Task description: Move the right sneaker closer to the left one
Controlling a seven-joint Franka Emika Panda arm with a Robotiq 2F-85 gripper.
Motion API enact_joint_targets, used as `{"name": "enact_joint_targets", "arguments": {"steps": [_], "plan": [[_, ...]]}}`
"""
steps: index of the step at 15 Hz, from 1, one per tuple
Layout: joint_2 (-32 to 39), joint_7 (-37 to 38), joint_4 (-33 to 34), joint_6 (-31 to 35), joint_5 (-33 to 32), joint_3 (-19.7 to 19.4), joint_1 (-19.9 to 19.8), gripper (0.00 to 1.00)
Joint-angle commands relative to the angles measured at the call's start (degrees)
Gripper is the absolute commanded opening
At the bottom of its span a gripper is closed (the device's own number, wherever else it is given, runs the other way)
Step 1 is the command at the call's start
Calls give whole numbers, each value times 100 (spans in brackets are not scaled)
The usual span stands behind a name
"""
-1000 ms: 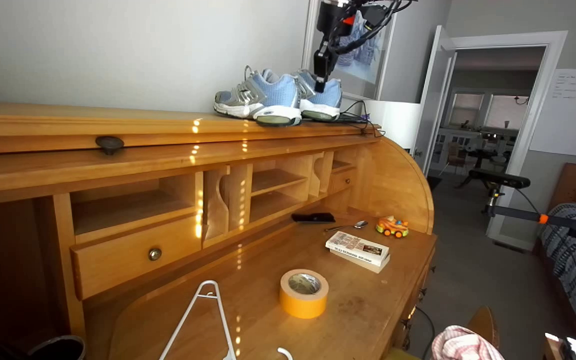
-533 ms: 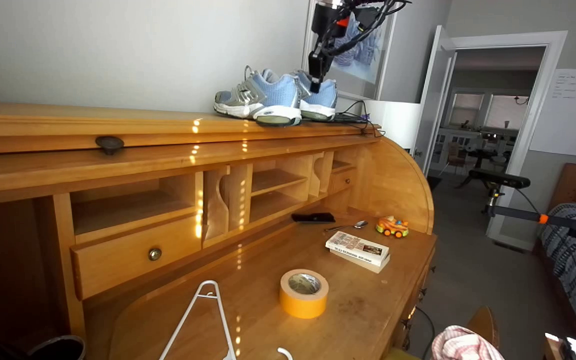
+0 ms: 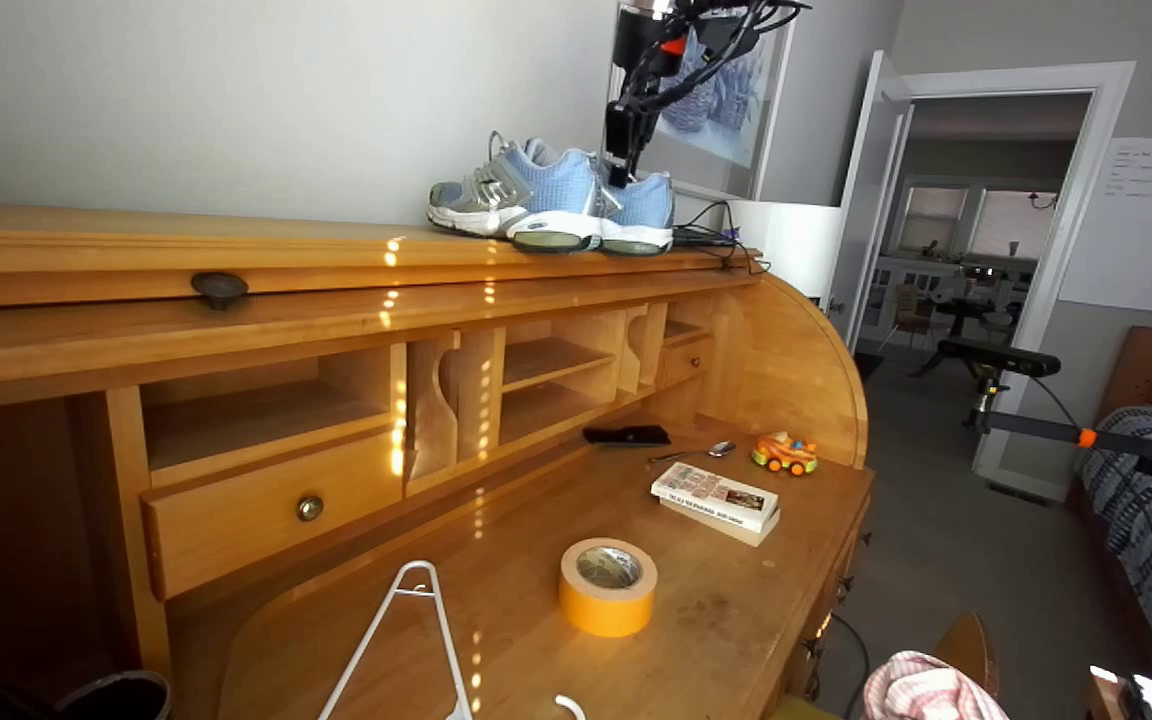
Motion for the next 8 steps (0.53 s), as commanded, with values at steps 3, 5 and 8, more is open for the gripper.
{"name": "enact_joint_targets", "arguments": {"steps": [3, 5, 8], "plan": [[232, 52, 430, -204, 28, -17, 2, 77], [299, 40, 521, -233, 38, -22, -11, 92], [376, 10, 601, -280, 57, -29, -33, 100]]}}
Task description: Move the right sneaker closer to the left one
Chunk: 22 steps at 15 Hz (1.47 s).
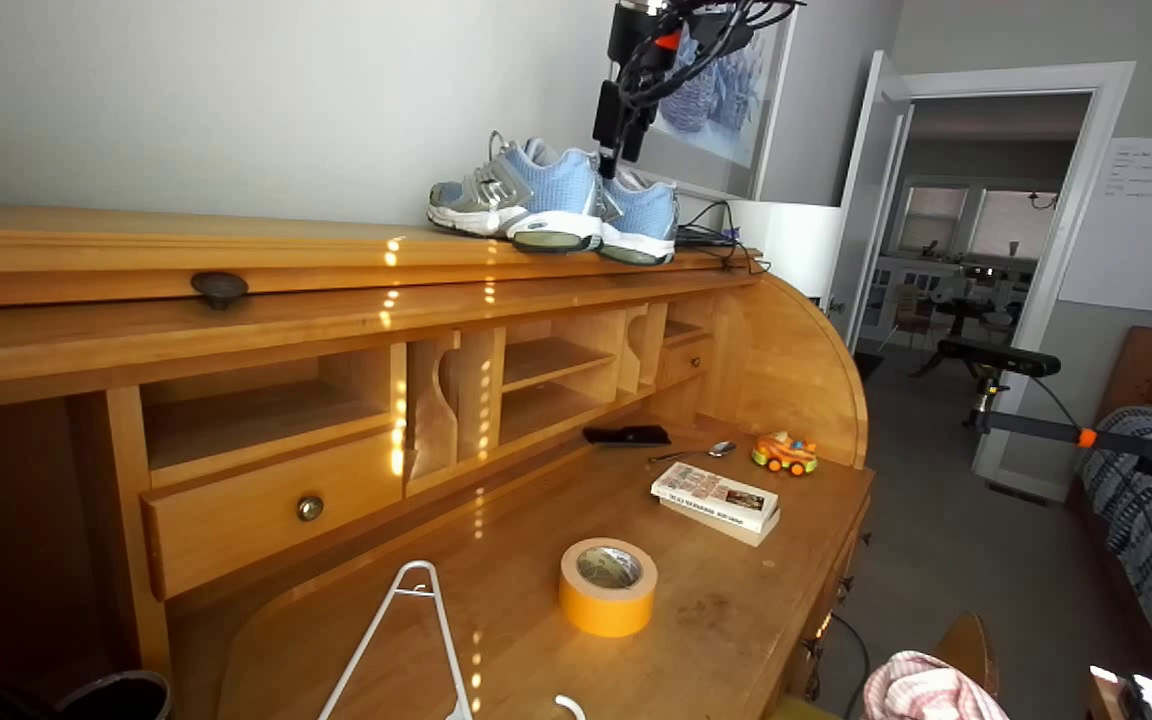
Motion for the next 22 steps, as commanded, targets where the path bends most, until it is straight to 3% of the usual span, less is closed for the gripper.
{"name": "enact_joint_targets", "arguments": {"steps": [1, 3, 7, 13, 22], "plan": [[237, 33, 298, -253, 48, -30, -24, 72], [361, 18, 377, -358, 80, -54, -51, 72], [493, 95, 593, -551, 102, -77, -75, 40], [670, 218, 942, -652, 119, -80, -77, 5], [937, 172, 1563, -635, 259, 0, -80, 6]]}}
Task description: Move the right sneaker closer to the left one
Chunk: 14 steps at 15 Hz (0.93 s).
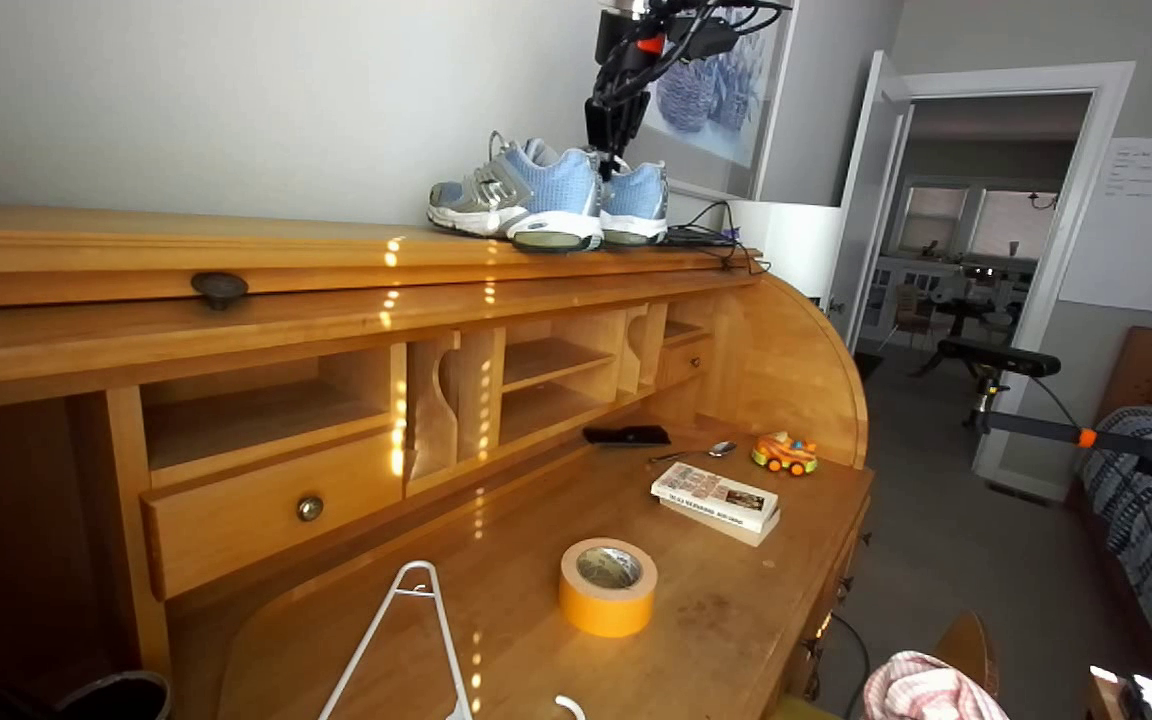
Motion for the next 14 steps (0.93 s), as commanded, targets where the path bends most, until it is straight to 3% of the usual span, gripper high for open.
{"name": "enact_joint_targets", "arguments": {"steps": [1, 2, 4, 10, 14], "plan": [[260, 3, 498, -190, 210, 51, -29, 16], [298, 3, 532, -175, 228, 55, -28, 49], [365, 41, 608, -168, 233, 49, -20, 55], [288, 154, 652, -172, 222, 46, 2, 99], [-27, 435, 380, -321, 332, 79, 13, 100]]}}
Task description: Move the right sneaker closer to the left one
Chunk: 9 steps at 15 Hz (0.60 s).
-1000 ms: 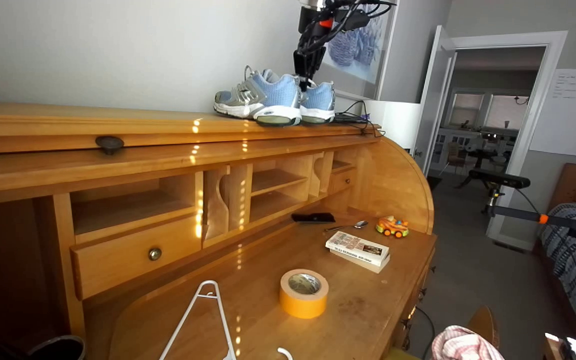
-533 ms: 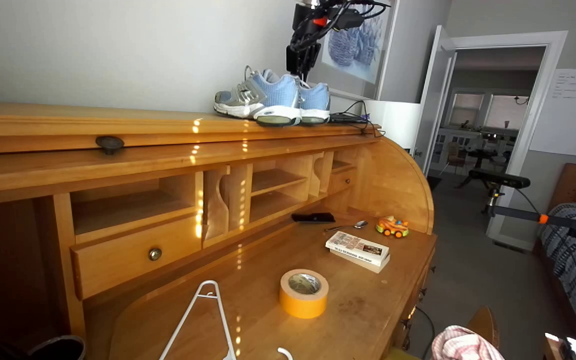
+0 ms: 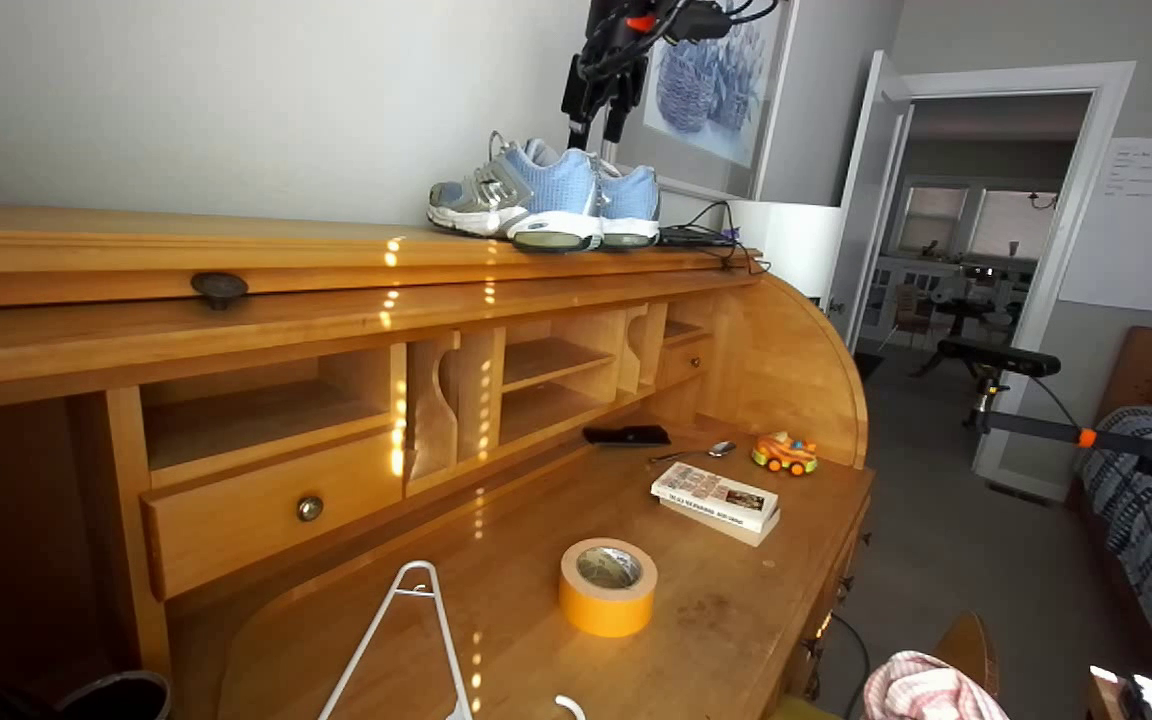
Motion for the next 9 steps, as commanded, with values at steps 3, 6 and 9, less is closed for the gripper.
{"name": "enact_joint_targets", "arguments": {"steps": [3, 6, 9], "plan": [[-481, 322, -393, -374, 248, 88, 10, 100], [-838, 524, -770, -387, 298, 132, 27, 100], [-1304, 814, -1330, -409, 294, 145, 44, 100]]}}
